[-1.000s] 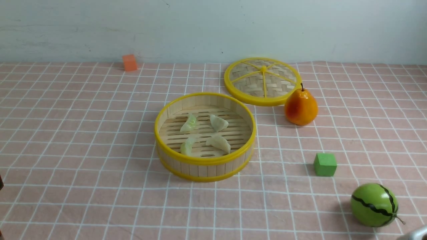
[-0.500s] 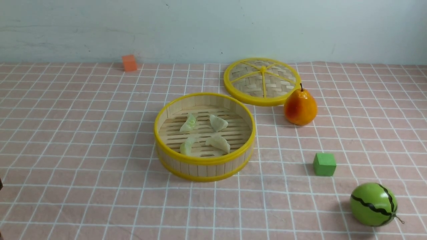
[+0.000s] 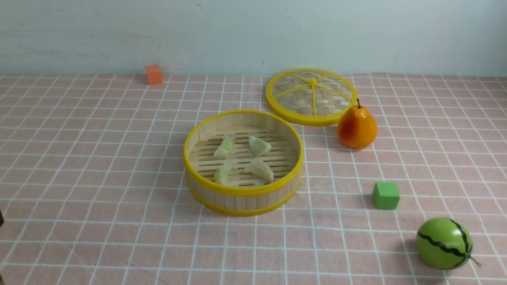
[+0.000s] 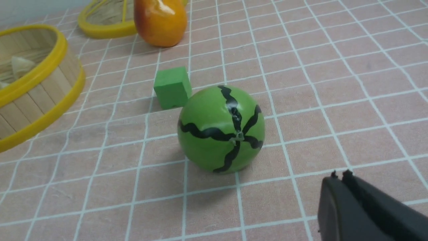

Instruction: Put the dumplings into the steamer on the table with the pink tablecloth.

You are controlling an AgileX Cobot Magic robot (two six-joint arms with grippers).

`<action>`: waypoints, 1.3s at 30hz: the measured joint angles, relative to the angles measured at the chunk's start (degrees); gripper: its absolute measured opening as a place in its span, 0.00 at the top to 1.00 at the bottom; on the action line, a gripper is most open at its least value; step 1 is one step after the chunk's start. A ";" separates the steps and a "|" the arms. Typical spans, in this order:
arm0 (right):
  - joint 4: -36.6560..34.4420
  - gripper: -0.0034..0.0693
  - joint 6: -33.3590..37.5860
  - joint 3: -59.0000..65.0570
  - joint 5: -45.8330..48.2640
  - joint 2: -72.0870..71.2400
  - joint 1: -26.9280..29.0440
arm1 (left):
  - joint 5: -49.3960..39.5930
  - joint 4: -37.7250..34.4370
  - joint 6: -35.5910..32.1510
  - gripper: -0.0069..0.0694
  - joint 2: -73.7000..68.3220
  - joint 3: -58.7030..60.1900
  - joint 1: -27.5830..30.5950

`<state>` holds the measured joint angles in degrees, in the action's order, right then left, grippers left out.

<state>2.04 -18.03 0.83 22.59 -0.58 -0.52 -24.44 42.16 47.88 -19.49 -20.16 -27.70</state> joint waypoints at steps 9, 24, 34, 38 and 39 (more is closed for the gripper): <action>-0.11 0.93 0.00 0.00 0.05 0.00 0.00 | 0.00 0.00 0.00 0.82 0.00 0.00 0.00; -0.24 0.90 0.00 0.00 0.11 0.00 0.00 | 0.00 0.00 0.00 0.80 0.00 0.00 0.00; -0.24 0.88 0.00 0.00 0.11 0.00 0.00 | 1.66 -3.61 -0.13 0.79 6.65 8.68 4.56; -0.24 0.88 0.00 0.00 0.11 0.00 0.00 | 7.89 -15.34 -1.90 0.82 13.78 14.27 13.39; -0.24 0.88 0.00 0.00 0.11 0.00 0.00 | 9.48 -17.00 -3.42 0.83 15.31 15.25 14.83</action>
<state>1.80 -18.03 0.83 22.70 -0.58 -0.52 -14.97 25.15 44.46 -4.17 -4.92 -12.87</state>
